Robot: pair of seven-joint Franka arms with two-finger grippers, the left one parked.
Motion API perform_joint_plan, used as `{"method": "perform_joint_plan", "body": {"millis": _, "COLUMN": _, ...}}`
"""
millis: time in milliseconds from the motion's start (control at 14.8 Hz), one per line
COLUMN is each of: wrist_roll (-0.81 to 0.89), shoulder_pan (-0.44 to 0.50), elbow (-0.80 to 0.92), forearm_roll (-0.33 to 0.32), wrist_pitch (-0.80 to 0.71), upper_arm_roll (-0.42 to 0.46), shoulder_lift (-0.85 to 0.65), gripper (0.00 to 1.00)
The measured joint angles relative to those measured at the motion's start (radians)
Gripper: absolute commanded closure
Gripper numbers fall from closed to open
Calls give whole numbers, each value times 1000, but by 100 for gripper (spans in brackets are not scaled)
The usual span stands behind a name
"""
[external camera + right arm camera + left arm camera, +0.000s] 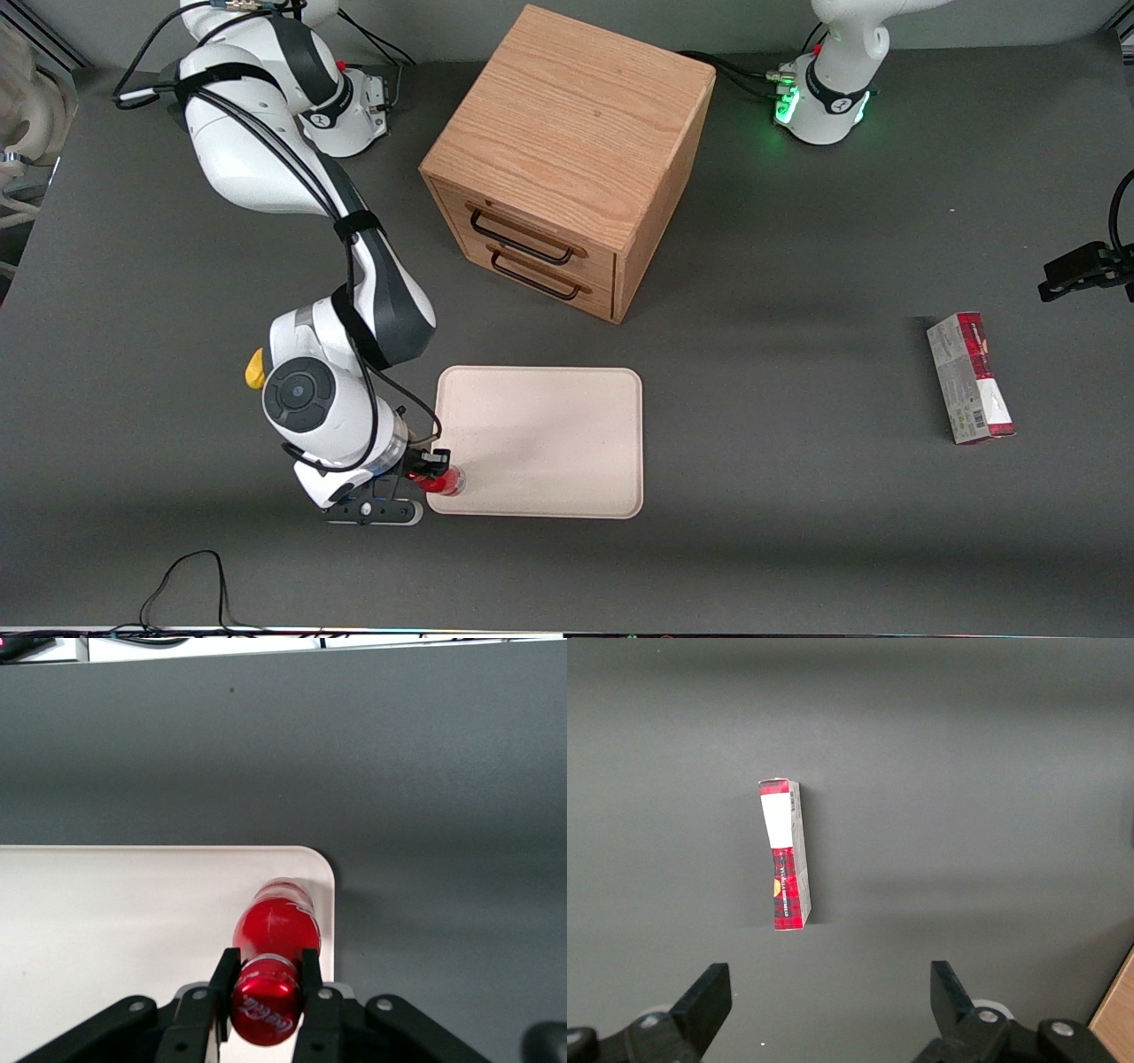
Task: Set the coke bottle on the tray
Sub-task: 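Carry the bottle onto the cream tray's edge and lower it, then open the right gripper, release the bottle, and lift away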
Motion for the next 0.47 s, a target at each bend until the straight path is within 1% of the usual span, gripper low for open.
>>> {"method": "perform_joint_plan", "body": {"millis": 68, "wrist_roll": -1, "shoulder_pan": 0, "elbow": 0, "forearm_roll": 0, "wrist_pitch": 7, "upper_arm_roll": 0, "shoulder_lift": 4, "gripper": 74}}
{"method": "perform_joint_plan", "body": {"millis": 136, "wrist_roll": -1, "shoulder_pan": 0, "elbow": 0, "forearm_roll": 0, "wrist_pitch": 12, "upper_arm_roll": 0, "shoulder_lift": 7, "gripper": 60}}
{"method": "perform_joint_plan", "body": {"millis": 203, "wrist_roll": -1, "shoulder_pan": 0, "elbow": 0, "forearm_roll": 0, "wrist_pitch": 14, "upper_arm_roll": 0, "shoulder_lift": 11, "gripper": 27}}
{"method": "perform_joint_plan", "body": {"millis": 271, "wrist_roll": -1, "shoulder_pan": 0, "elbow": 0, "forearm_roll": 0, "wrist_pitch": 15, "upper_arm_roll": 0, "shoulder_lift": 14, "gripper": 0}}
{"method": "perform_joint_plan", "body": {"millis": 475, "wrist_roll": -2, "shoulder_pan": 7, "elbow": 0, "forearm_roll": -14, "wrist_pitch": 26, "upper_arm_roll": 4, "shoulder_lift": 22, "gripper": 0}}
